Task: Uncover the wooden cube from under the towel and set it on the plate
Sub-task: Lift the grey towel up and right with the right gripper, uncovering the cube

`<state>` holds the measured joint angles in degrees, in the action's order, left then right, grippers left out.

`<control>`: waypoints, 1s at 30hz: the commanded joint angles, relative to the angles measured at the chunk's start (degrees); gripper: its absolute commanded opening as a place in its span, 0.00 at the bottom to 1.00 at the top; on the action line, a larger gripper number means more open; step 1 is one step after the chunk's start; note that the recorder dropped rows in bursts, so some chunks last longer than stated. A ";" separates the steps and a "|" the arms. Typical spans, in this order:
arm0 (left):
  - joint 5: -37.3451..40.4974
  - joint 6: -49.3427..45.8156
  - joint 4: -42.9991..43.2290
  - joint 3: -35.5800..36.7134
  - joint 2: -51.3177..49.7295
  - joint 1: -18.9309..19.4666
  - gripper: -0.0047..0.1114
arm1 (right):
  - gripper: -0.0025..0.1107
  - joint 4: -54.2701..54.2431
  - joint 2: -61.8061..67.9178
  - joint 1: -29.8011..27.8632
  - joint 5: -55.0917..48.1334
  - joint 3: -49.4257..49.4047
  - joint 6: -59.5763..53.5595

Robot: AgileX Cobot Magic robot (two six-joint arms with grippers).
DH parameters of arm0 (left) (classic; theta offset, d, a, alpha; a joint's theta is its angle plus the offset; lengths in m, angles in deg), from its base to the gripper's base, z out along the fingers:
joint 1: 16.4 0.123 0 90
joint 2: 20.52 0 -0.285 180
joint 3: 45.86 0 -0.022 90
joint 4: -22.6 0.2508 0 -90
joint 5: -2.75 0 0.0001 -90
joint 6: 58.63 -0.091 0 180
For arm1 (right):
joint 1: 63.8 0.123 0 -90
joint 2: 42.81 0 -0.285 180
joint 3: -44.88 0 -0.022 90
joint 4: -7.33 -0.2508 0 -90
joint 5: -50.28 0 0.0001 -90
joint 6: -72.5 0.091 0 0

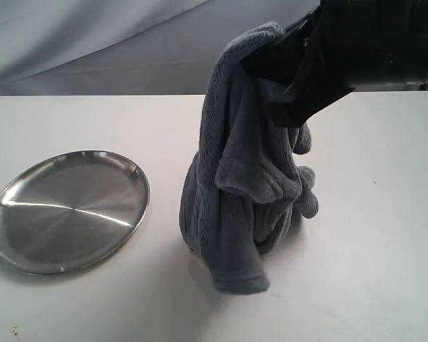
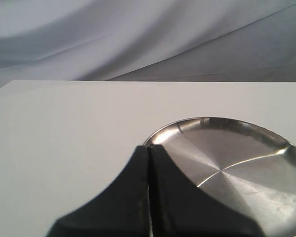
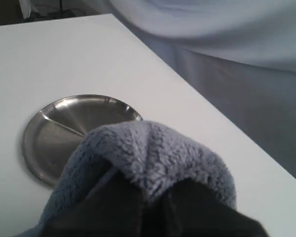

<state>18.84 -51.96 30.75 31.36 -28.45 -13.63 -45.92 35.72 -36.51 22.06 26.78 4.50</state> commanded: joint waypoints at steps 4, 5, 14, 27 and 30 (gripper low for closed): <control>-0.82 0.28 0.07 0.00 0.15 0.23 0.04 | 0.02 -3.56 -2.40 0.19 5.36 0.27 -1.15; -0.82 0.38 0.07 0.00 0.15 0.23 0.04 | 0.02 -4.47 -2.40 0.19 5.36 0.27 -1.15; -0.82 0.21 0.07 0.00 0.15 0.23 0.04 | 0.02 -5.81 -9.11 0.19 2.01 0.27 -7.03; -0.82 0.34 0.07 0.00 0.15 0.23 0.04 | 0.02 -2.41 -15.41 0.19 1.12 0.27 -6.12; -0.82 0.34 0.07 0.00 0.15 0.23 0.04 | 0.02 -2.12 -16.53 0.19 5.62 0.27 -6.51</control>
<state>18.84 -51.96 30.75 31.36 -28.45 -13.63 -48.07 20.66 -36.51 22.42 26.78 -1.62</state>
